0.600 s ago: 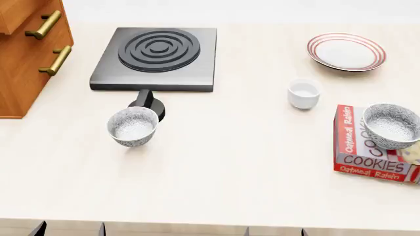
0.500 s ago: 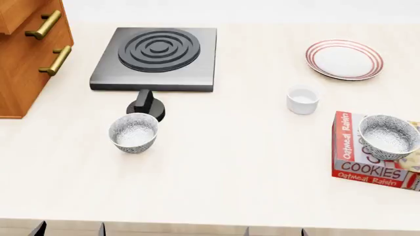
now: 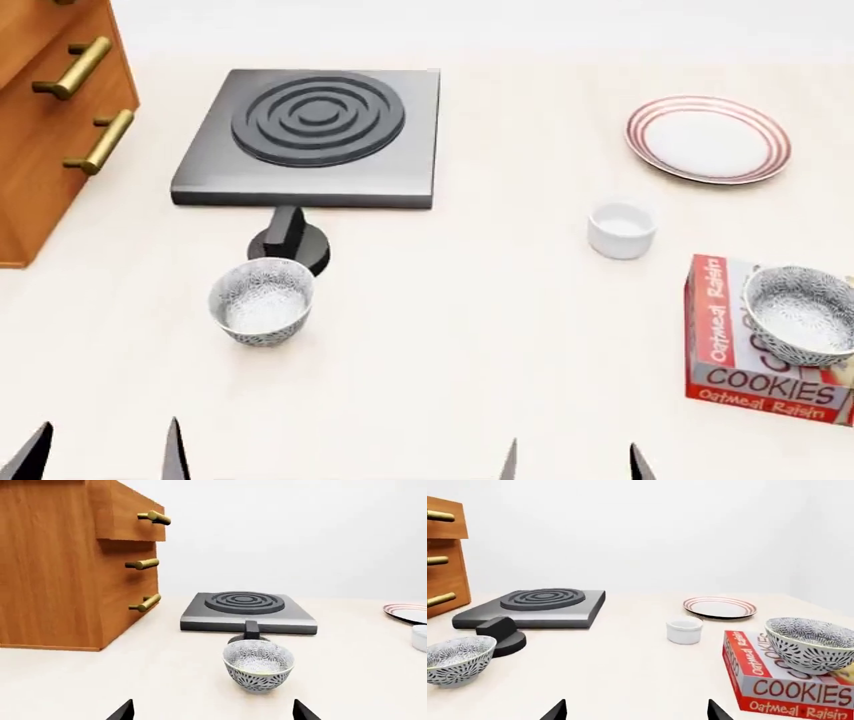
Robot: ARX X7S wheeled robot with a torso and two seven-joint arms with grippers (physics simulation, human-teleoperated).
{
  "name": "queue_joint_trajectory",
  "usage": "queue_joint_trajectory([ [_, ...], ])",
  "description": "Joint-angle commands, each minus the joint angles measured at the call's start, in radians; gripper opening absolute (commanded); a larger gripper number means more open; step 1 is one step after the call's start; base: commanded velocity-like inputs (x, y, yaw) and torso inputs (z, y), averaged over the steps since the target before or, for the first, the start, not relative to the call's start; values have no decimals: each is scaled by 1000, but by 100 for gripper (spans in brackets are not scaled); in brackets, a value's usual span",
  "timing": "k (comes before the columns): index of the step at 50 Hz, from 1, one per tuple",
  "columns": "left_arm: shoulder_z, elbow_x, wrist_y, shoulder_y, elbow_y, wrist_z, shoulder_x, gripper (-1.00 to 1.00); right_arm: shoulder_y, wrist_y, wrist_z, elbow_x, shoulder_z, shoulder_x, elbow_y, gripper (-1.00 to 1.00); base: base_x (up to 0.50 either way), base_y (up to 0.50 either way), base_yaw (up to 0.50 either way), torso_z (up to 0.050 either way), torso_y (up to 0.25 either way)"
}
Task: Pick the akita bowl on the cookies box and place it on the plate.
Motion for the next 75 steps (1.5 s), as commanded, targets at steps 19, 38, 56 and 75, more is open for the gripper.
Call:
queue_joint_trajectory([
  [19,-12,-57,-19,-12,301,-78,-65,100,13,199,123,-45,16,64,-406,100,500,0,0,0,0],
  [38,-7,-59,-6,-23,295,-114,-84,100,14,187,142,-39,4,87,-411,100,500,0,0,0,0],
  [56,6,-61,13,-24,286,-130,-102,100,11,175,161,-33,2,105,-424,100,500,0,0,0,1],
  [75,18,-76,12,-23,285,-144,-116,100,-1,126,172,-23,-4,120,-418,100,158,-240,0,0,0],
])
